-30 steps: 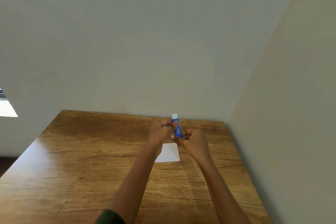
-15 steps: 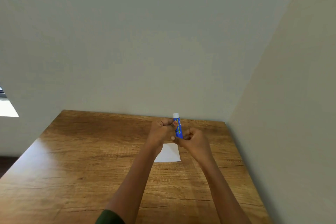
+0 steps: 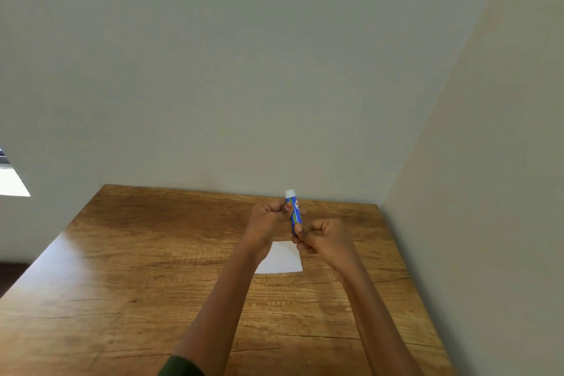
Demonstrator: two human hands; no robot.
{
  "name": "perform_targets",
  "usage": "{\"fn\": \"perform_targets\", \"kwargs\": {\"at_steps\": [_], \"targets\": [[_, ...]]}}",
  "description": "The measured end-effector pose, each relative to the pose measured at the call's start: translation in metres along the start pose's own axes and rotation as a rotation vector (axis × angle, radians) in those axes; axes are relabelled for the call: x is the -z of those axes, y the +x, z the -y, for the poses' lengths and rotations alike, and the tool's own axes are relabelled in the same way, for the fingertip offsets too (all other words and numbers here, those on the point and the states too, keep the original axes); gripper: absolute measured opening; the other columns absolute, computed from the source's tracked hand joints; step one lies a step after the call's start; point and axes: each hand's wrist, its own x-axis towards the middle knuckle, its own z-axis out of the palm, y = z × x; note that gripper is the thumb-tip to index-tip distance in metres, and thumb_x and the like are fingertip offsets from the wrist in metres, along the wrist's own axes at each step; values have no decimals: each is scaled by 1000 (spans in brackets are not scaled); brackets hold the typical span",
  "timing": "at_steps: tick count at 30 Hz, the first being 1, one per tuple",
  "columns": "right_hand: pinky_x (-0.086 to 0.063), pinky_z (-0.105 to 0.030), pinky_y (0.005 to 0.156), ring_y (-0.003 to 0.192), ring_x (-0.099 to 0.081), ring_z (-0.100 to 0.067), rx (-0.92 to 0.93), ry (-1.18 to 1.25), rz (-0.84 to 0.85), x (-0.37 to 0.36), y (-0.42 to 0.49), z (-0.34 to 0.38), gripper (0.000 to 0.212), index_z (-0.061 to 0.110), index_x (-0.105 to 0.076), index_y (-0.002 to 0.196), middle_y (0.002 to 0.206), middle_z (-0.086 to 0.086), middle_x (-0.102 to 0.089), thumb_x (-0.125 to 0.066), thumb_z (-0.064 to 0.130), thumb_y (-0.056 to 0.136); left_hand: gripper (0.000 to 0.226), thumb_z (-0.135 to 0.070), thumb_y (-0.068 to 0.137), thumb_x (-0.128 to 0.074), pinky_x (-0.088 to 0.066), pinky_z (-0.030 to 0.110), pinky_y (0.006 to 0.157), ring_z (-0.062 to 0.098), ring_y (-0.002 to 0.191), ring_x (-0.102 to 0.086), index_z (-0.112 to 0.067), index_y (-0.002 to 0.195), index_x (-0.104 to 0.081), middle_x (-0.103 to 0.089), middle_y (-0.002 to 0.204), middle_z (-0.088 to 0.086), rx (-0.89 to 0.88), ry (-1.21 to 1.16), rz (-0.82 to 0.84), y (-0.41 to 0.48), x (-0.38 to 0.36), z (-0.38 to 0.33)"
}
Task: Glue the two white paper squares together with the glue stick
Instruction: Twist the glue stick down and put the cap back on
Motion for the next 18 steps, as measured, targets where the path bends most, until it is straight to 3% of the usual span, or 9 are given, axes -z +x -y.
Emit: {"fn": "perform_targets", "kwargs": {"at_steps": [6,9,12,16,18], "targets": [[-56,-36,77,75,-71,-17,-45,17,86,14,2,-3,22,13,-72,90,87,-8,-75,-65,33,85,20,-5,90,-55,-48,34,91,19,89,-69,-12,83,-72,-75,87,6,-8,-11,43,0,3,-2],[-54,-38,76,81,-70,-20,22,-203,-163,35,19,-26,16,18,-72,93,91,-3,-74,-67,31,84,25,-4,88,-58,-48,27,89,19,94,-68,-15,72,-74,-75,83,3,-30,34,22,-1,4,3],[-44,-27,77,102,-63,-23,-10,-424,-281,55,36,-54,32,10,-63,113,113,-7,-67,-69,17,83,15,-10,85,-65,-50,26,85,20,95,-68,-3,95,-72,-73,96,11,-18,146,12,0,6,17],[-38,-24,86,119,-53,-26,-26,-559,-190,62,51,-78,44,11,-57,125,129,-10,-59,-66,6,82,26,-5,80,-69,-55,18,70,10,78,-68,1,106,-69,-72,96,14,-33,251,-32,-2,3,34],[-37,-23,86,117,-54,-25,-16,-563,-154,57,57,-87,43,11,-56,125,129,-10,-59,-65,6,83,28,-3,79,-71,-55,17,73,6,79,-68,0,106,-68,-72,99,15,-90,310,-73,0,2,42]]}}
